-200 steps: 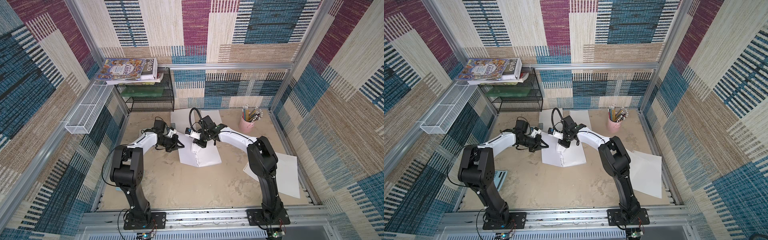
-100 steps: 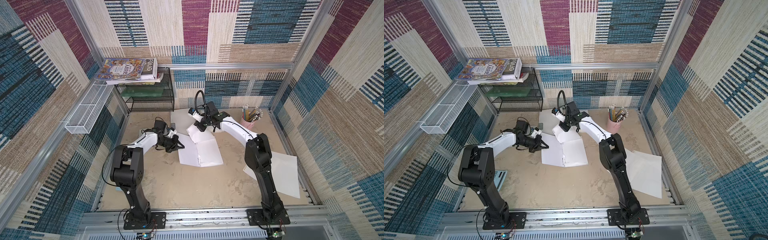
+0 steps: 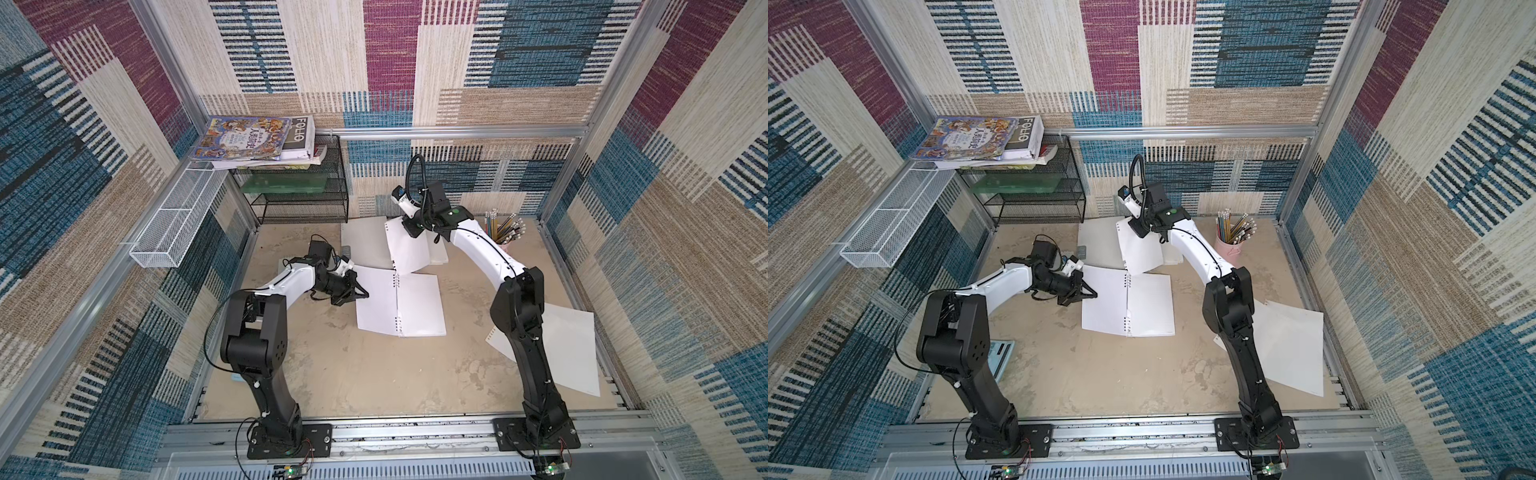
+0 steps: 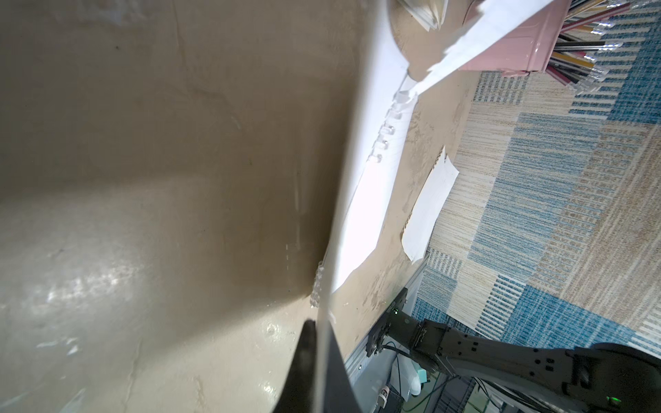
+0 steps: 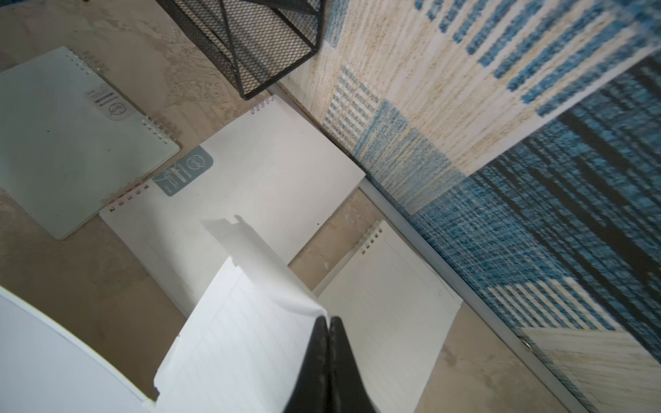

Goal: Tear off pages from different notebooks
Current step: Tear off the paper from the notebook, then place the paper at the center of the board.

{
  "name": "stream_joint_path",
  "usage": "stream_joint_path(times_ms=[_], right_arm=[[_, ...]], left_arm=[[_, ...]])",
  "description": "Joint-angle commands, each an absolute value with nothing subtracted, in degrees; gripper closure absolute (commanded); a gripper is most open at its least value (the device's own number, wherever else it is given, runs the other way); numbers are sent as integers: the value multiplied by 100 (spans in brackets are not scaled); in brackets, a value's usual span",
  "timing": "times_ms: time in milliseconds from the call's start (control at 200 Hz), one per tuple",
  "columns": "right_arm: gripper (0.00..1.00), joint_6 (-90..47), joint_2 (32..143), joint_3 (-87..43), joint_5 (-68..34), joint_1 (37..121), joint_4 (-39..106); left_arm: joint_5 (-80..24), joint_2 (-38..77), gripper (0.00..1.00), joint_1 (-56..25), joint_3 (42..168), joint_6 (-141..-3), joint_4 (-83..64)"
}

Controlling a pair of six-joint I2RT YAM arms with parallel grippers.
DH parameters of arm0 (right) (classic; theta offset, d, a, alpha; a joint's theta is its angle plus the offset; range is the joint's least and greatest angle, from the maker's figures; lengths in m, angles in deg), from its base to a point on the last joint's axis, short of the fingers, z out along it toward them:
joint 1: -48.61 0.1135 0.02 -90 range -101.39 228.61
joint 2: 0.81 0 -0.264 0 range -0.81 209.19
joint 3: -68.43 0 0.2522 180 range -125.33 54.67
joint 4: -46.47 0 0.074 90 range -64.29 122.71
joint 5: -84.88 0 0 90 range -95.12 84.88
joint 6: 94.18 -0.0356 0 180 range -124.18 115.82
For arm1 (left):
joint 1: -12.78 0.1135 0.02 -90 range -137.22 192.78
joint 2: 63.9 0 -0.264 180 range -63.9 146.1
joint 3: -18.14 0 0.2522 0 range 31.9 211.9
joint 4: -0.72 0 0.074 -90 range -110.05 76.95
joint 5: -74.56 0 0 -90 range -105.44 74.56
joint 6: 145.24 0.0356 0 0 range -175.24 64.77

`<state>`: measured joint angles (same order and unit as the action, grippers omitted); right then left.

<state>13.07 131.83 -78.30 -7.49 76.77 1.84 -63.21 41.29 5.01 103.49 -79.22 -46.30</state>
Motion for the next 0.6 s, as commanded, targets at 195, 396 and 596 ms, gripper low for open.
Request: stream_joint_path(times_ms=[195, 396, 596], right_arm=[[100, 1180, 12133, -7278, -230, 7348, -34], [100, 495, 10069, -4832, 1074, 7331, -201], [100, -791, 7322, -1213, 3264, 7187, 216]], left_arm=[[-6281, 4081, 100, 530, 10568, -7900, -4938], [-5679, 3806, 100, 592, 10842, -8058, -5450], [-5044, 3767, 100, 592, 11452, -7951, -6274]])
